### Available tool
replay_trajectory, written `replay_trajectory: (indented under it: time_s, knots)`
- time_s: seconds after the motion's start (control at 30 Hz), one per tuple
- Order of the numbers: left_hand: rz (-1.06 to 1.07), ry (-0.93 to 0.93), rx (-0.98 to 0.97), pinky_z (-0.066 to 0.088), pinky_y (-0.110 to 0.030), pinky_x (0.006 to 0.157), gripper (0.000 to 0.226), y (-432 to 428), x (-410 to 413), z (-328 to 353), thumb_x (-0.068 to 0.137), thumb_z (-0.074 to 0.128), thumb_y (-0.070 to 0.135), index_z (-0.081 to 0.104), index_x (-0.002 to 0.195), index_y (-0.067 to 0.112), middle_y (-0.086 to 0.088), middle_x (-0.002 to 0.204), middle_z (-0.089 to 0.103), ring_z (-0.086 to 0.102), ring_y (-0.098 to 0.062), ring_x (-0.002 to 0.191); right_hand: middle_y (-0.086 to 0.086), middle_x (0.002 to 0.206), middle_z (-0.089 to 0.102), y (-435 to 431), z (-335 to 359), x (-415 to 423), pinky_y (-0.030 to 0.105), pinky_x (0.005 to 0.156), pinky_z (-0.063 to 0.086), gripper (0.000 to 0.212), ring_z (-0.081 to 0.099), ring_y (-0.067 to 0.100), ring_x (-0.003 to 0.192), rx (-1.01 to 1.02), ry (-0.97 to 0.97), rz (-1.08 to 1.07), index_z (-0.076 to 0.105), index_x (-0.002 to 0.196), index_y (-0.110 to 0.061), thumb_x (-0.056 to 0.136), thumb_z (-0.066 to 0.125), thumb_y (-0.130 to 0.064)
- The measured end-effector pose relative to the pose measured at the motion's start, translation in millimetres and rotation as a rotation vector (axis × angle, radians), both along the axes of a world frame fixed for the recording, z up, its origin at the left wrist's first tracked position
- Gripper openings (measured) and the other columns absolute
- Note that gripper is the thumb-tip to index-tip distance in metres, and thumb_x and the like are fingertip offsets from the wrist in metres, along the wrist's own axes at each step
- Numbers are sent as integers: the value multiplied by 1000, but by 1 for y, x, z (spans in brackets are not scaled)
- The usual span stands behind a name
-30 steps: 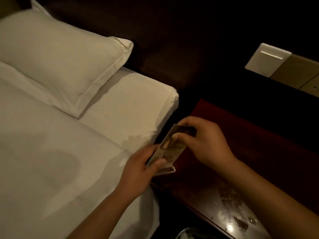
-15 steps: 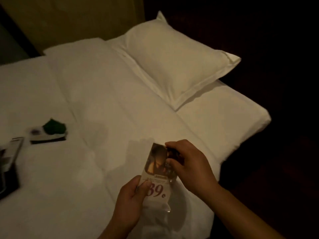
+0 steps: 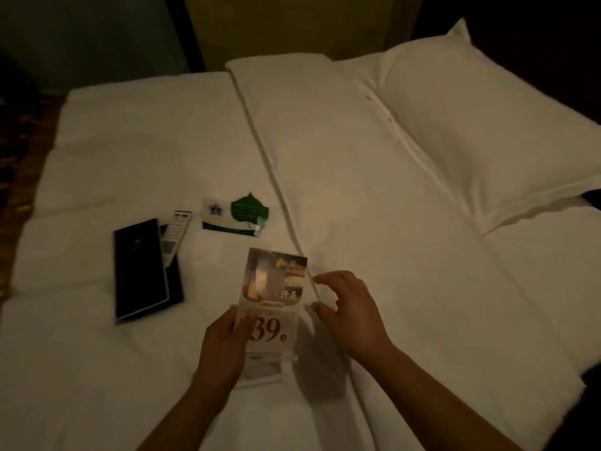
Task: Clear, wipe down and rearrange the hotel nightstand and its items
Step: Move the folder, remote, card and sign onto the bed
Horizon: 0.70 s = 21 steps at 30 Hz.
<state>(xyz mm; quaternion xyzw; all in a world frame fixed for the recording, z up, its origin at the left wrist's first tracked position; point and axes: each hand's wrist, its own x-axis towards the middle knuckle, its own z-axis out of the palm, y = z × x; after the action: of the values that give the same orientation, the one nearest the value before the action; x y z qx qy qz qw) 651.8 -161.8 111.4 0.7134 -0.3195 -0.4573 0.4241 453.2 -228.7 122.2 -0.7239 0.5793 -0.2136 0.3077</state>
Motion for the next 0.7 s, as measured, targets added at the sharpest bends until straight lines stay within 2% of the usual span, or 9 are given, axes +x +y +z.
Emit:
replay_trajectory:
  time_s: [0.1,0.17,0.23,0.3,0.4,0.47,0.57,0.63,0.7]
  knots:
    - [170,58,11,60,-33,67,17,-14,42,-7,99,56,14,73,99,16,-5,88,79,75,-19,79,-4,138,50,-4,-30,32,24,99,38,48,46,20,124,101,80,56,53,133,-31,87,66,-31]
    - [253,119,28,59,-49,83,16,-28,65,-12,99,57,15,71,106,10,-16,99,76,72,-32,92,-1,153,33,-5,-51,50,37,109,36,65,33,26,137,224,243,127,36,145,-38,86,64,-43]
    - [283,142,40,57,-54,86,15,-45,83,-18,99,57,16,68,105,9,-19,103,73,69,-37,95,-2,161,14,-5,-68,63,51,112,30,82,16,30,145,291,461,207,17,146,-46,79,61,-59]
    - [287,169,59,59,-44,73,15,-64,97,-26,100,56,17,66,109,9,-17,100,72,69,-31,89,1,162,6,-6,-80,74,57,111,25,92,7,37,145,279,552,236,9,145,-46,72,60,-67]
    - [293,169,87,54,-27,53,15,-88,111,-42,100,56,15,65,111,10,-8,90,71,68,-22,77,6,162,5,-9,-89,84,57,109,29,94,8,43,142,267,620,246,9,147,-42,73,63,-64]
    - [292,139,102,54,-24,50,14,-102,118,-52,99,55,10,65,109,13,-7,90,71,68,-19,75,6,162,4,-12,-92,89,56,108,32,94,7,43,143,298,650,244,9,149,-40,76,65,-60]
    - [258,108,147,59,-42,78,19,-116,126,-67,95,57,4,65,111,10,-19,107,70,69,-34,89,8,162,2,-13,-93,94,55,105,36,90,9,45,142,310,659,240,10,150,-37,79,64,-53]
    - [221,43,177,54,-53,94,28,-119,130,-74,92,59,0,62,119,4,-23,117,68,66,-42,104,7,162,1,-13,-94,95,54,105,38,89,10,44,142,312,667,242,10,150,-37,81,63,-52]
    - [171,-100,166,50,-49,100,41,-115,128,-75,90,62,0,55,130,3,-16,124,65,62,-37,113,8,162,0,-13,-95,95,53,106,37,88,11,43,142,311,677,243,9,150,-37,82,63,-52]
